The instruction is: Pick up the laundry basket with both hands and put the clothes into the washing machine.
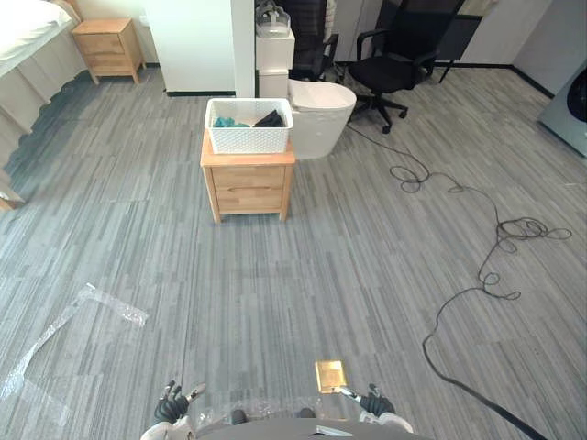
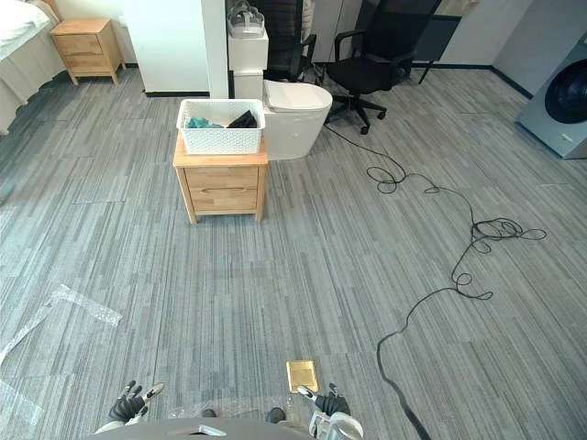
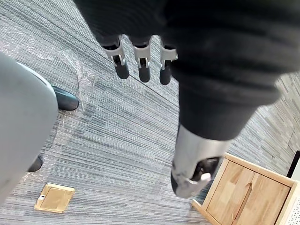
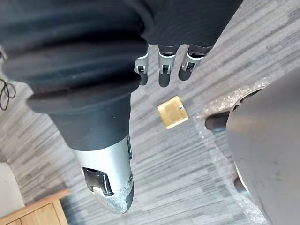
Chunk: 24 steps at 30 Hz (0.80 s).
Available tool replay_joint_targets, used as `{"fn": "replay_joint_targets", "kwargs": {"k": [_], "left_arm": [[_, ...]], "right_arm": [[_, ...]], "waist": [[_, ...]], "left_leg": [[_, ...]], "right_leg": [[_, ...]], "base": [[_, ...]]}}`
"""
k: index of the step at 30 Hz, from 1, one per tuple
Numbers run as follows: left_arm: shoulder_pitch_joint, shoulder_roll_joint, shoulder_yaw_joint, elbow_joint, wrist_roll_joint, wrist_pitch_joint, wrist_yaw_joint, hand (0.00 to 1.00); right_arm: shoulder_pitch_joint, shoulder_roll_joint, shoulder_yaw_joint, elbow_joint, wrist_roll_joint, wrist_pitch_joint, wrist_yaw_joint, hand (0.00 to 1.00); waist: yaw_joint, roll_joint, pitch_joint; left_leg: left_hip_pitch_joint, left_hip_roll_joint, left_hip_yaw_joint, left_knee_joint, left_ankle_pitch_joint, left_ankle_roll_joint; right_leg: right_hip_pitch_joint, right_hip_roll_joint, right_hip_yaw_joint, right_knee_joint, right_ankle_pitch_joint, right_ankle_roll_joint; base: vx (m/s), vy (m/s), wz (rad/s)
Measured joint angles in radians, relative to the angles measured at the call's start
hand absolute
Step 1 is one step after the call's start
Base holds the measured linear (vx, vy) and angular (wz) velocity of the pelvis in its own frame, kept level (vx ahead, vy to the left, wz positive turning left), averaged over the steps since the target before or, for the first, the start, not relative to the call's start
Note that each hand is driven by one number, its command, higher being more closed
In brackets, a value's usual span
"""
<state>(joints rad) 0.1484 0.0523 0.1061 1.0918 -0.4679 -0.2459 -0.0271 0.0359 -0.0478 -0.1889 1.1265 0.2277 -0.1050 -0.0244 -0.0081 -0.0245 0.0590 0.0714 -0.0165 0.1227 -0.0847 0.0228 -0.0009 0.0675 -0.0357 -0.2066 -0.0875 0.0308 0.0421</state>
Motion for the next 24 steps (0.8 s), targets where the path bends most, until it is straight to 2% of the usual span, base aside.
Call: {"fn": "replay_joint_targets", "kwargs": {"k": [11,14,19,21,22,23,24], "left_arm": [[-0.007,0.005,0.011,0.0,-0.001,0.0,0.001,0.0],[-0.014,0.005,0.021,0.0,-0.002,0.0,0.002,0.0],[-0.024,0.004,0.04,-0.006,-0.009,0.0,0.007,0.0],[-0.024,-0.003,0.038,-0.02,0.002,0.0,0.005,0.0],[-0.023,-0.006,0.036,-0.021,0.004,0.0,0.003,0.0],[-0.022,-0.012,0.033,-0.022,0.02,0.001,0.002,0.0],[-0.027,-0.007,0.029,-0.022,0.022,0.002,0.002,0.0]], "right_arm": [[-0.007,0.0,0.001,0.0,-0.004,0.0,0.0,0.0],[-0.013,0.0,0.001,0.0,-0.036,0.0,0.0,0.0],[-0.034,0.0,-0.001,0.001,-0.037,0.002,0.001,0.0],[-0.03,0.0,-0.014,-0.004,-0.036,0.003,0.001,0.0],[-0.025,0.0,-0.025,-0.012,-0.03,0.002,0.002,0.0],[-0.024,-0.002,-0.043,-0.03,-0.018,-0.001,0.002,0.0],[-0.021,0.0,-0.051,-0.044,-0.015,-0.002,0.002,0.0]], "waist": [[0.009,-0.005,0.003],[0.009,-0.011,0.011],[0.013,-0.016,0.02],[0.014,-0.009,0.057],[0.015,-0.009,0.064],[0.022,0.003,0.079],[0.019,0.006,0.084]], "left_leg": [[-0.041,0.002,0.032,0.0,-0.006,-0.001],[-0.045,0.002,0.041,0.0,-0.012,0.0],[-0.049,-0.006,0.039,0.007,-0.024,0.009],[-0.022,-0.016,0.02,0.036,-0.077,0.027],[-0.015,-0.02,0.015,0.052,-0.089,0.036],[0.016,-0.026,0.006,0.058,-0.108,0.062],[0.027,-0.027,-0.002,0.066,-0.115,0.07]], "right_leg": [[-0.055,0.003,0.033,0.0,0.009,-0.008],[-0.062,0.003,0.04,0.002,0.009,-0.007],[-0.067,-0.005,0.037,0.015,0.0,0.005],[-0.093,-0.042,0.017,0.208,-0.108,0.042],[-0.126,-0.059,0.007,0.308,-0.143,0.039],[-0.267,-0.107,-0.014,0.643,-0.172,0.031],[-0.304,-0.119,-0.015,0.723,-0.182,0.026]], "base": [[0.0,0.001,-0.09],[0.02,0.002,-0.09],[0.01,0.011,0.02],[0.02,0.059,0.28],[0.02,0.082,0.32],[0.04,0.085,0.24],[0.16,0.104,0.26]]}}
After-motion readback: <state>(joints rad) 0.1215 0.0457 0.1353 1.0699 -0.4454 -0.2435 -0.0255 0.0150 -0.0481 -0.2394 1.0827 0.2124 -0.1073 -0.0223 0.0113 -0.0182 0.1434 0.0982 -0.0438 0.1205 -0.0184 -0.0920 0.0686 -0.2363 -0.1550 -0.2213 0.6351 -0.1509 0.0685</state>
